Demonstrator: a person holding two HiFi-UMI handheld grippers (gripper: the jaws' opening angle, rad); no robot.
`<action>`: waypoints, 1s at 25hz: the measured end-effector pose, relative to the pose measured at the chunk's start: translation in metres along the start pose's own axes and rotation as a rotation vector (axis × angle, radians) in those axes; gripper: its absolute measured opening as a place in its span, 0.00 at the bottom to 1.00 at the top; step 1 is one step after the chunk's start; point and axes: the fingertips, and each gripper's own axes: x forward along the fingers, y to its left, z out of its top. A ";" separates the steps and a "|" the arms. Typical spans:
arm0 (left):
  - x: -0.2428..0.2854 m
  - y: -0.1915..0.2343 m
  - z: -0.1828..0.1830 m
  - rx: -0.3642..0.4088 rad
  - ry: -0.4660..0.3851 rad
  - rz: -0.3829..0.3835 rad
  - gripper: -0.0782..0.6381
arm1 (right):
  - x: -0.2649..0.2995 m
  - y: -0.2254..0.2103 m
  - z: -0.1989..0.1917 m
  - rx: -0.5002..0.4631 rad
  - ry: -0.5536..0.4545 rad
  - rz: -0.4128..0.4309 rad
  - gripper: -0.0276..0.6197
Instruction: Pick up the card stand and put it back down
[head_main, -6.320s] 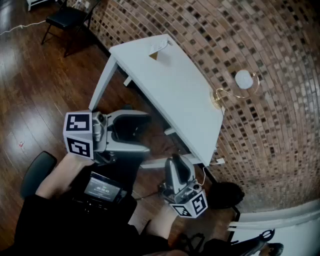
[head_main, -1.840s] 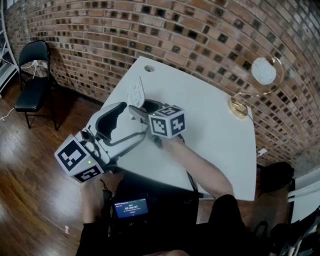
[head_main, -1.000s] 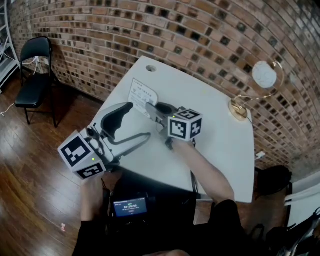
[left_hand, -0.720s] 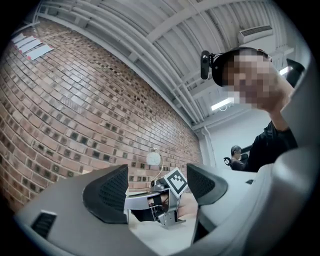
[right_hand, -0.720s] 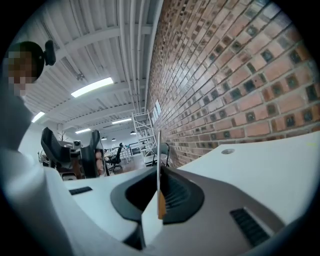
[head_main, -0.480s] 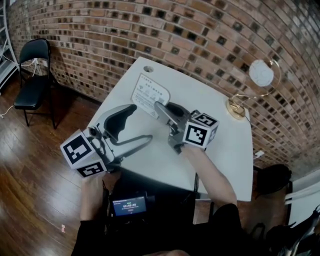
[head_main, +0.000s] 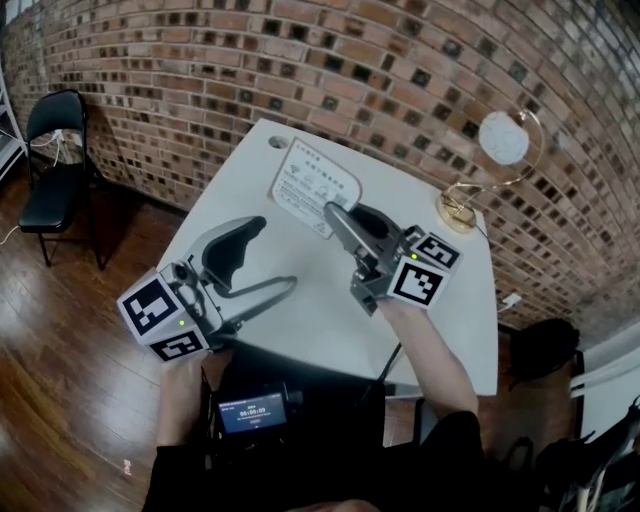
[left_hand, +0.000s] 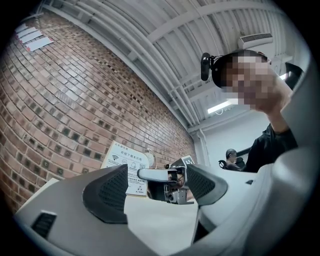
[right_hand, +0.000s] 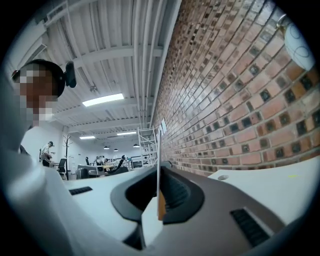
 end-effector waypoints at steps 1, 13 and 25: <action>0.000 0.000 0.000 0.002 -0.003 0.002 0.61 | -0.004 0.001 0.002 -0.005 -0.003 0.000 0.08; 0.017 -0.012 -0.011 -0.036 0.012 -0.044 0.61 | -0.047 0.003 0.023 -0.010 -0.039 -0.009 0.08; 0.048 -0.020 -0.032 -0.086 0.059 -0.097 0.61 | -0.094 -0.017 0.040 -0.049 -0.053 -0.056 0.08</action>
